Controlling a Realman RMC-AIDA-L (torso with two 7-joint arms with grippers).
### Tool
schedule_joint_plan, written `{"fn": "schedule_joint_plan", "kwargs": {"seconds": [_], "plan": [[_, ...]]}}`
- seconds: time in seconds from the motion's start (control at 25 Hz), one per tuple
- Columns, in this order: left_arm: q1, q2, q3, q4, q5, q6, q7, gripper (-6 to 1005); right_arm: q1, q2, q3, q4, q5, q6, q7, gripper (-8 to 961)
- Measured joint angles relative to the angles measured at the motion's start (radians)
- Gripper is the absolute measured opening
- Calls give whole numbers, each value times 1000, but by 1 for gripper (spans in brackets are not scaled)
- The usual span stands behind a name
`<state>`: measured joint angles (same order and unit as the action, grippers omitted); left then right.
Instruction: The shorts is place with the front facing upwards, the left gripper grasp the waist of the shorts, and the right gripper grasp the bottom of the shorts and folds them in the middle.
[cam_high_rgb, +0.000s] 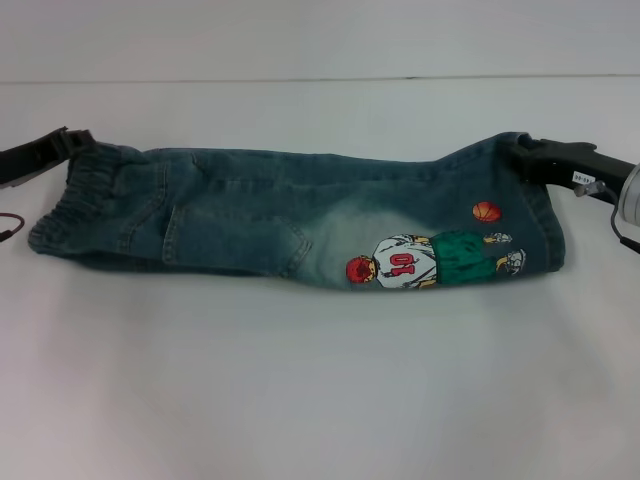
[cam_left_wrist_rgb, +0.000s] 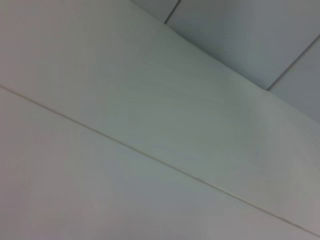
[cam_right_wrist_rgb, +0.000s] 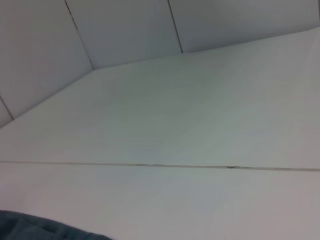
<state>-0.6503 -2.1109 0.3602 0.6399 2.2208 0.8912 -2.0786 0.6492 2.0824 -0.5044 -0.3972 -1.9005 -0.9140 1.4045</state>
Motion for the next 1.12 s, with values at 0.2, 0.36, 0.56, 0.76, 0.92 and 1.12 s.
{"fn": "schedule_joint_plan", "kwargs": {"seconds": [0.2,0.36,0.56,0.76,0.92,1.12], "plan": [[4,9,55,-18,-2,-10,-8,168,-2,-2,-13,0,-3,11,11,242],[7,9,55,-19,-3,-9,-11,324,-9,-13,-57,-1,-4,13,52,395],[8,11,53,-16,-3,3,-12,526,-14,-34,-101,-6,-24,14,114,611],[9,19,51,-13,-3,46,-12,753,-17,-51,-109,-15,-57,5,166,747],[11,29,47,-6,-3,100,-12,899,-23,-70,-113,-15,-58,-23,188,840],[40,35,43,31,-47,188,-10,907,-54,-88,-76,-50,-32,-136,198,838]]}}
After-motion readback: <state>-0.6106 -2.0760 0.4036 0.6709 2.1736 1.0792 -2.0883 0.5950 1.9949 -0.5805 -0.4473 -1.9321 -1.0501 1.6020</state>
